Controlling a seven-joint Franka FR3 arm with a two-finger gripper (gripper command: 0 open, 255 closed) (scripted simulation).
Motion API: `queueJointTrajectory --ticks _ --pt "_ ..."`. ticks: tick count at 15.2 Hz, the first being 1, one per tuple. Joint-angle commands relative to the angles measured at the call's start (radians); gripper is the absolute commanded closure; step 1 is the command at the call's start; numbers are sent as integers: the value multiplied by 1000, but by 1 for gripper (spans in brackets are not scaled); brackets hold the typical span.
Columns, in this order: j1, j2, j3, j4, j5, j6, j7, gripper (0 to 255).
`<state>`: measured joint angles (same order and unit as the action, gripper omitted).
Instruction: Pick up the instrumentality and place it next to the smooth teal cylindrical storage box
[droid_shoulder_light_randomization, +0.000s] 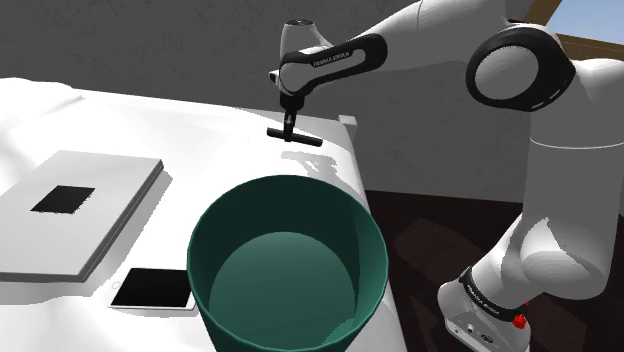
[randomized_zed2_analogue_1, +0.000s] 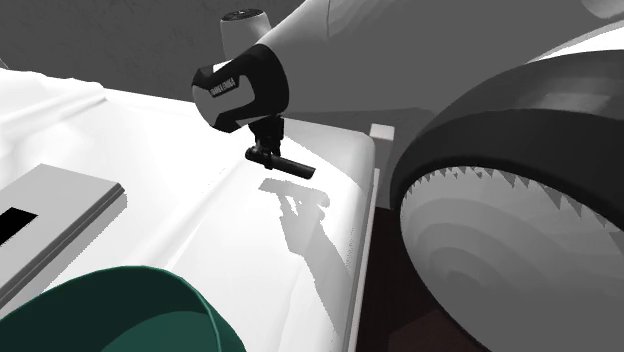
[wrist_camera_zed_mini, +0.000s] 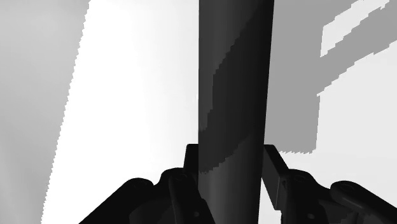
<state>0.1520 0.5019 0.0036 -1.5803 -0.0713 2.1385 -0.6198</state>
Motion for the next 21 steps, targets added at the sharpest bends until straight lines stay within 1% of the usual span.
queueJointTrajectory --ticks 1,11,21 --pt "1 -9 1 12 1 -21 0 255" --pt "1 -49 2 86 4 -135 -8 255" --pt "2 -69 3 191 7 -259 -15 255"
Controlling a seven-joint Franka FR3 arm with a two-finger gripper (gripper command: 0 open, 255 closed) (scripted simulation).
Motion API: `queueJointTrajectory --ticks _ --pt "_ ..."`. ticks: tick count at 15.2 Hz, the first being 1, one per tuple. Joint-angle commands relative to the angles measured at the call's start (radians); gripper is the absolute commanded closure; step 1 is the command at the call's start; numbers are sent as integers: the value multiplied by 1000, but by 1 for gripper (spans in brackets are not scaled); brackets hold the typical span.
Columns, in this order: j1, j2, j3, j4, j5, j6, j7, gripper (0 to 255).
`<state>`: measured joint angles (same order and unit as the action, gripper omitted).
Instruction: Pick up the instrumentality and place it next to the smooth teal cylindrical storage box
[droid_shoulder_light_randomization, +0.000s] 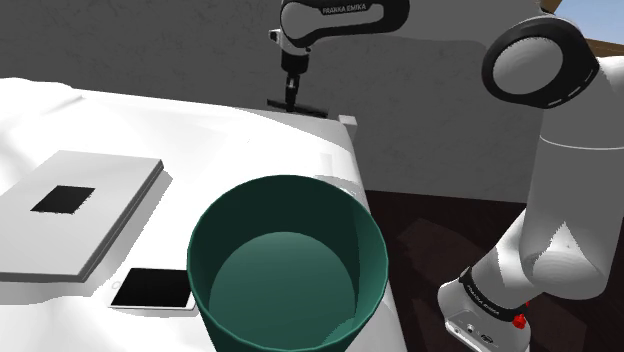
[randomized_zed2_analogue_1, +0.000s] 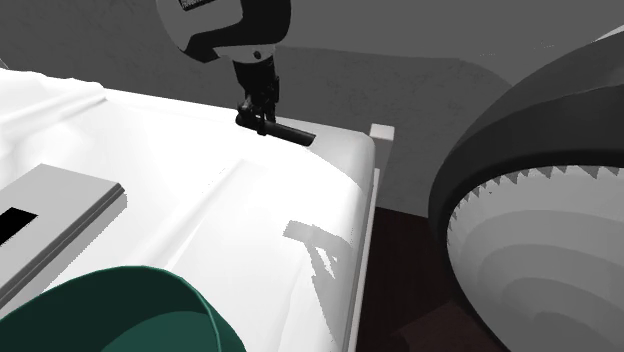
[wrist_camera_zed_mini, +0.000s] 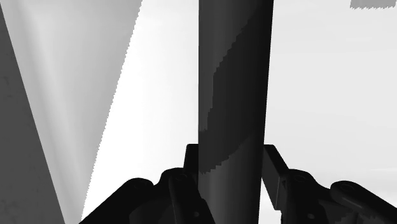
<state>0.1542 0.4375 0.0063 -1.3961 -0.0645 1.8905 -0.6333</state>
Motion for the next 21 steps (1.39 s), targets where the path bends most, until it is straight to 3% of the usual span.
queueJointTrajectory --ticks 1,20,21 --pt "0 -5 0 19 1 -24 -2 255" --pt "3 47 0 356 3 -309 -17 255" --pt "4 -20 1 253 3 -273 -12 255"
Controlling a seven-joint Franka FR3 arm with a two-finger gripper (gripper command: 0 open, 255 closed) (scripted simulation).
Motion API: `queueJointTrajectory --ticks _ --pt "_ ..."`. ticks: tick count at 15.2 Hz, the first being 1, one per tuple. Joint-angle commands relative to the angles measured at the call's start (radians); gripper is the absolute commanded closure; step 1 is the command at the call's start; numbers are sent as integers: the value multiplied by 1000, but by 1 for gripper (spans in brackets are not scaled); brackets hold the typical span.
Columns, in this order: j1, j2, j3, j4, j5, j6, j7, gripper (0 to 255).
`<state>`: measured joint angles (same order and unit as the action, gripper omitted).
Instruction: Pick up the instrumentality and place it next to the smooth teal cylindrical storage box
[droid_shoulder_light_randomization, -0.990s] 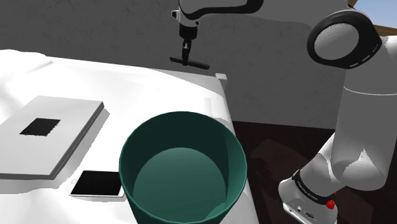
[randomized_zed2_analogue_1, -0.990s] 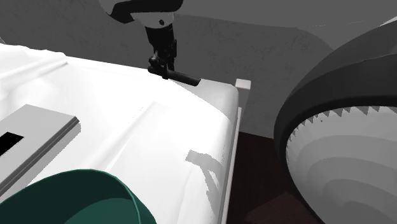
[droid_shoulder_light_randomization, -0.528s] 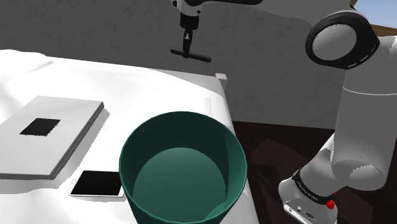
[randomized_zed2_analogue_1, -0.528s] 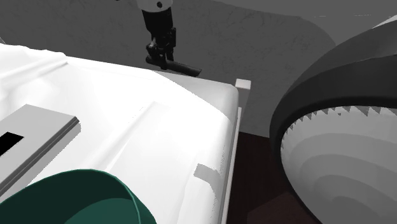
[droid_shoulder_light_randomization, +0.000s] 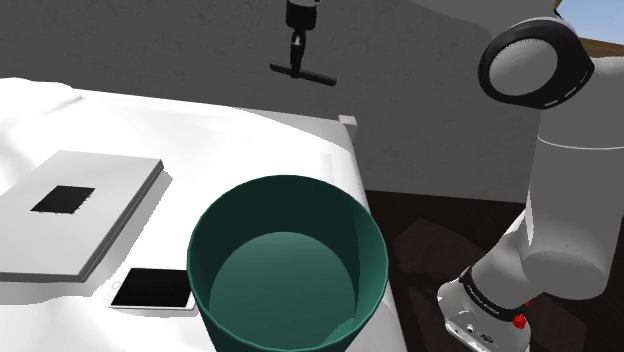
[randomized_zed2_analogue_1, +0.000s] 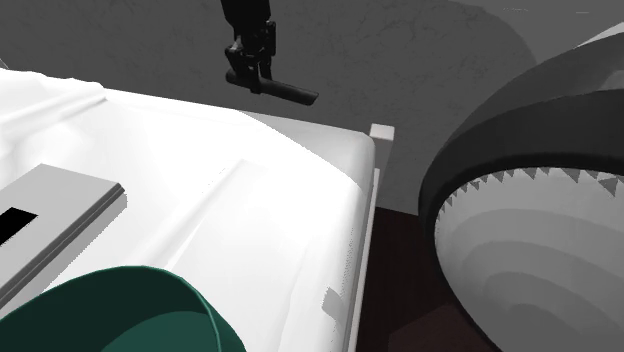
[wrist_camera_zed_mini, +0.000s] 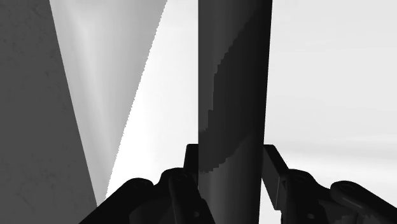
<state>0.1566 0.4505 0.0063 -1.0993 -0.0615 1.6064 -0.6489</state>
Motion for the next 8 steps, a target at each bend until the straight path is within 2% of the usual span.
queueJointTrajectory --ticks 1,4,8 --pt "4 -92 2 -133 -1 41 9 255" --pt "10 -245 6 -352 -1 107 23 255" --pt "18 -422 13 -583 -1 159 42 255"
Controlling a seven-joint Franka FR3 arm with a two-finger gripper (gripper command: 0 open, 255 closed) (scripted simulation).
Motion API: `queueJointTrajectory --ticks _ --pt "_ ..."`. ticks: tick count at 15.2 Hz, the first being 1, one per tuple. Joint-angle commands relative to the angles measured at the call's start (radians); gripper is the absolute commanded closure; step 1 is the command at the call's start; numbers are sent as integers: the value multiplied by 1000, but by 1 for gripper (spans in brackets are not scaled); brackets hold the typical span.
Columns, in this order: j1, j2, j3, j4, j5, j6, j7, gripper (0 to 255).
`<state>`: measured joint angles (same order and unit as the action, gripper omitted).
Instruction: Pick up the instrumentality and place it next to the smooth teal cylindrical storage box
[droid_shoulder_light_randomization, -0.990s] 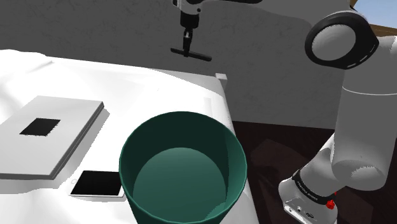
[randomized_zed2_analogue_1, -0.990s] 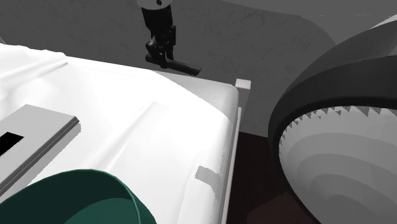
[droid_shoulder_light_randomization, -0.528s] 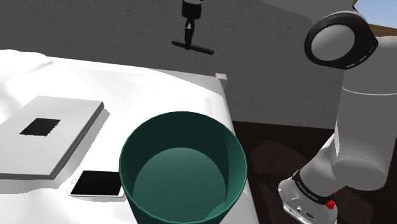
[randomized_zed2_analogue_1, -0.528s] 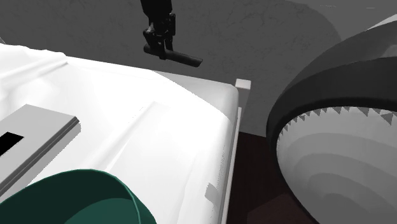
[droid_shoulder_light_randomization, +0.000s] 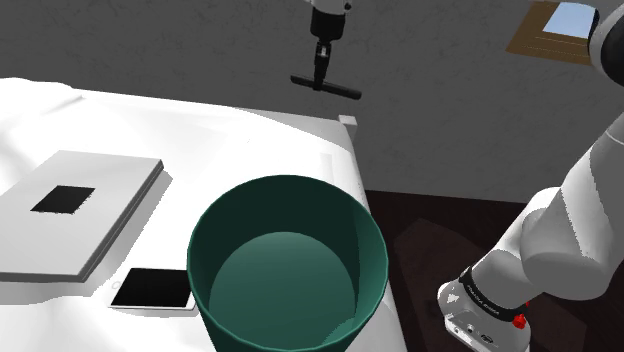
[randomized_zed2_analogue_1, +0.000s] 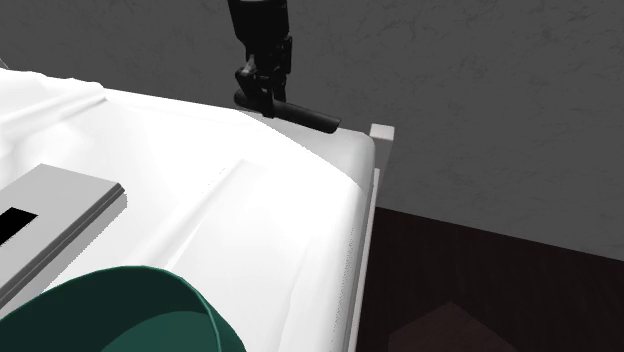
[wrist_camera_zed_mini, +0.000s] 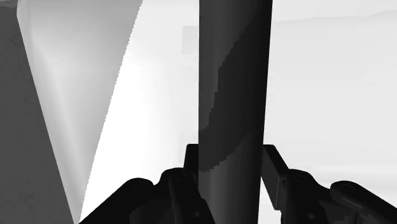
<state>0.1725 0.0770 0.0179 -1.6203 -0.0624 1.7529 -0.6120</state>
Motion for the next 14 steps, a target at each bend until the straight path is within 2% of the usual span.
queueJointTrajectory --ticks 1,7,14 --pt "4 -91 4 -113 1 21 9 255" --pt "17 -331 19 -377 8 43 37 255" --pt "39 -606 41 -620 28 9 69 255"
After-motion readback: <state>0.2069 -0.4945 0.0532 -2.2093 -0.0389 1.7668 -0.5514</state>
